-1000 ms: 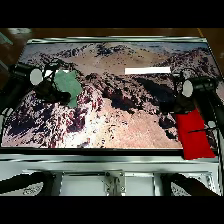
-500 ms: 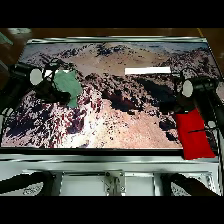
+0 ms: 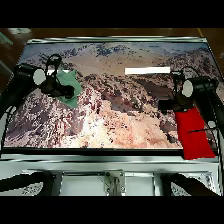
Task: Fold the shirts.
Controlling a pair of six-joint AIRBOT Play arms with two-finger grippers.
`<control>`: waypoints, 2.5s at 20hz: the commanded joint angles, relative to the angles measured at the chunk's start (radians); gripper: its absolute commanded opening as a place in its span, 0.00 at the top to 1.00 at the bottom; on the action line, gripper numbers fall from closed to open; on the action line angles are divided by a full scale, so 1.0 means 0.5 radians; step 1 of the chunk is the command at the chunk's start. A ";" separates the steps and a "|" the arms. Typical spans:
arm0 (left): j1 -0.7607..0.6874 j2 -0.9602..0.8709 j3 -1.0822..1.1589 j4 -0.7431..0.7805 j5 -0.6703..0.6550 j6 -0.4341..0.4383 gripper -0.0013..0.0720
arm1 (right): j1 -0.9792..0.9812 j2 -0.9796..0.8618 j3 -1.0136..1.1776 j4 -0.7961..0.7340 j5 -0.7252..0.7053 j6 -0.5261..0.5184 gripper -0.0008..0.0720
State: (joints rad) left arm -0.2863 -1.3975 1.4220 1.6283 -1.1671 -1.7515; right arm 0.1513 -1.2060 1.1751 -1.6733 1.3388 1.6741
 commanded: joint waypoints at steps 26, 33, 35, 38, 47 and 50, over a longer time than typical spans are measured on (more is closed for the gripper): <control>0.561 -0.819 0.829 -1.176 0.413 0.334 0.94 | 0.001 -0.001 -0.001 0.203 -0.166 -0.002 0.18; 0.122 -0.126 0.829 -1.179 0.050 0.451 0.94 | 0.001 0.032 0.005 0.201 0.157 -0.117 0.18; -0.060 -0.063 0.829 -1.178 -0.045 0.434 0.94 | 0.001 0.105 0.006 0.181 0.266 -0.175 0.18; -0.385 -0.065 0.786 -1.177 -0.050 0.381 0.94 | 0.001 0.253 0.006 0.063 0.379 -0.211 0.18; -1.011 -0.369 0.169 -1.170 0.616 0.118 0.87 | 0.001 0.373 0.005 0.220 0.512 -0.226 0.18; -0.868 -0.378 0.231 -1.209 0.548 0.245 0.86 | 0.001 0.373 0.005 0.300 0.447 -0.209 0.18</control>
State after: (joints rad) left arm -0.7410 -1.5642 1.5436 1.0374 -0.9119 -1.6634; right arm 0.1513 -1.0222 1.1770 -1.5707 1.5841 1.5627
